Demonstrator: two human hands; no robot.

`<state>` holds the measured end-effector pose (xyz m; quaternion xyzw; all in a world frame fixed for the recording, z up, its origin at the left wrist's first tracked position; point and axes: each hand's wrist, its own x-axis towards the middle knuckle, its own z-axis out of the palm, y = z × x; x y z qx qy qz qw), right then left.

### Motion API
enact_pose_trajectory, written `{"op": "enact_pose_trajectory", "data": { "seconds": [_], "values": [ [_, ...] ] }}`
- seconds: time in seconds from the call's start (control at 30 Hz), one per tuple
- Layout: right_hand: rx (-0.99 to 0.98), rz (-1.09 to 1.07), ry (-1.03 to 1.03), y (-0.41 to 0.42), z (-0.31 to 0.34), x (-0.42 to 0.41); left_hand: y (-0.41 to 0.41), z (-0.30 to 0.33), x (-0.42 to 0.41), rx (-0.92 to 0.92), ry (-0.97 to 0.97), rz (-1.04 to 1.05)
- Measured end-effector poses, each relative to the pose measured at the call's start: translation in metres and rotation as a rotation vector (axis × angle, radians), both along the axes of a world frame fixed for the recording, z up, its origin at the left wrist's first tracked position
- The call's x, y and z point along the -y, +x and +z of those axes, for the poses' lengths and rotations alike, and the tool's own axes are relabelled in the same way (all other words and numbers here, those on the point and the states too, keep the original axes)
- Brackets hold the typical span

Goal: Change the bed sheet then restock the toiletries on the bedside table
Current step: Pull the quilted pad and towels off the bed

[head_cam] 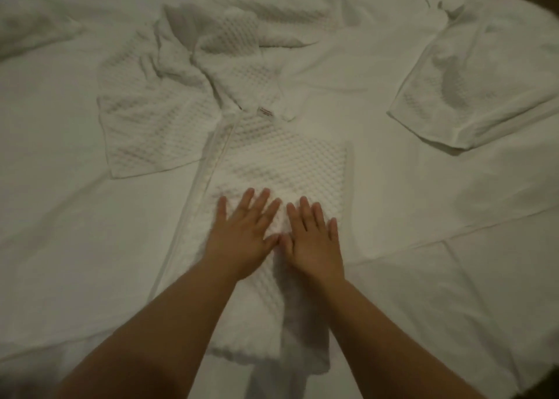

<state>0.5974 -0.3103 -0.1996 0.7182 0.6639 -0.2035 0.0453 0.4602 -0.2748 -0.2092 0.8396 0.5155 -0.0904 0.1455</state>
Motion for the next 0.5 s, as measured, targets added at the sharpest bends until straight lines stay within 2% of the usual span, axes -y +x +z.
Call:
{"op": "enact_pose_trajectory", "data": {
  "seconds": [0.07,0.17,0.23,0.3,0.4,0.5],
  "values": [
    [0.069,0.051,0.011,0.016,-0.004,-0.02,0.003,-0.001,-0.019,-0.012,-0.019,0.195],
    [0.08,-0.024,0.072,0.034,0.001,-0.064,0.012,0.01,-0.051,0.126,0.019,0.496],
    [0.068,-0.044,0.136,0.043,0.008,-0.103,0.022,0.016,-0.078,0.206,0.075,0.615],
    [0.048,-0.021,0.151,0.048,0.009,-0.141,0.024,0.015,-0.108,0.239,0.049,0.723],
    [0.007,0.021,0.177,0.043,0.008,-0.177,0.015,0.012,-0.141,0.277,0.043,0.799],
    [-0.053,0.106,0.246,0.026,0.001,-0.172,0.007,0.008,-0.144,0.185,0.215,0.726]
  ]
}}
